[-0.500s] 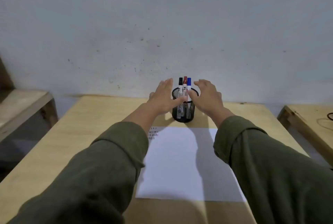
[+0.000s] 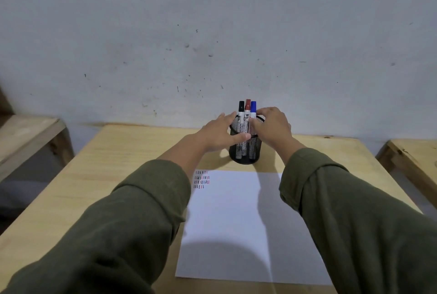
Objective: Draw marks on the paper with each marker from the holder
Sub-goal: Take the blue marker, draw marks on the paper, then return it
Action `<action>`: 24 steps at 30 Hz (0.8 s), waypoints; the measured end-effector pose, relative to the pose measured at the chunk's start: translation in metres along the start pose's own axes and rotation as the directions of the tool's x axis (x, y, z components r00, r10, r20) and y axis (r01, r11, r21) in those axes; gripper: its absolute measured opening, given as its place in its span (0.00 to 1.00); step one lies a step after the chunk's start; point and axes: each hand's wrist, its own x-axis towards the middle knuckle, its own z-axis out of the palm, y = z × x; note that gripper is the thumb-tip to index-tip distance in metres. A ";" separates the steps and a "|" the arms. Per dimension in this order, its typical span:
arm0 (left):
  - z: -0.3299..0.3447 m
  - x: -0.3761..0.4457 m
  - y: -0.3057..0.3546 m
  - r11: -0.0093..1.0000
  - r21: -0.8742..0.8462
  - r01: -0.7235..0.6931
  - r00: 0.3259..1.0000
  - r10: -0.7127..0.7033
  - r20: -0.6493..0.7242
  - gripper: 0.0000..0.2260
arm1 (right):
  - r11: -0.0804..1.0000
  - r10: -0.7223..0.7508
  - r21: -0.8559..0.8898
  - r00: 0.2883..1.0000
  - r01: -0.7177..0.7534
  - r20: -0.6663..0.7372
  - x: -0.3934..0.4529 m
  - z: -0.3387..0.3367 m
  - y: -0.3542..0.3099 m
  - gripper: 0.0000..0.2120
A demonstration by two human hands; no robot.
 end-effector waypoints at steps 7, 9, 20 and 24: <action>-0.002 0.002 0.000 0.999 -0.026 0.036 0.999 -0.036 0.017 0.38 | 0.976 0.085 0.204 0.996 -0.079 -0.021 0.001 0.002 -0.003 0.14; -0.003 0.000 0.001 0.999 -0.029 0.038 0.999 -0.037 0.026 0.38 | 0.963 0.109 0.252 0.994 -0.099 -0.027 0.002 0.002 -0.004 0.12; -0.007 -0.009 0.011 0.998 -0.010 0.058 0.998 -0.057 0.015 0.39 | 0.846 0.247 0.493 0.969 -0.203 -0.024 0.004 -0.014 -0.011 0.06; -0.015 -0.014 0.014 0.999 0.009 0.051 0.993 -0.049 -0.103 0.35 | 0.813 0.203 0.569 0.976 -0.124 -0.078 0.001 -0.036 -0.023 0.12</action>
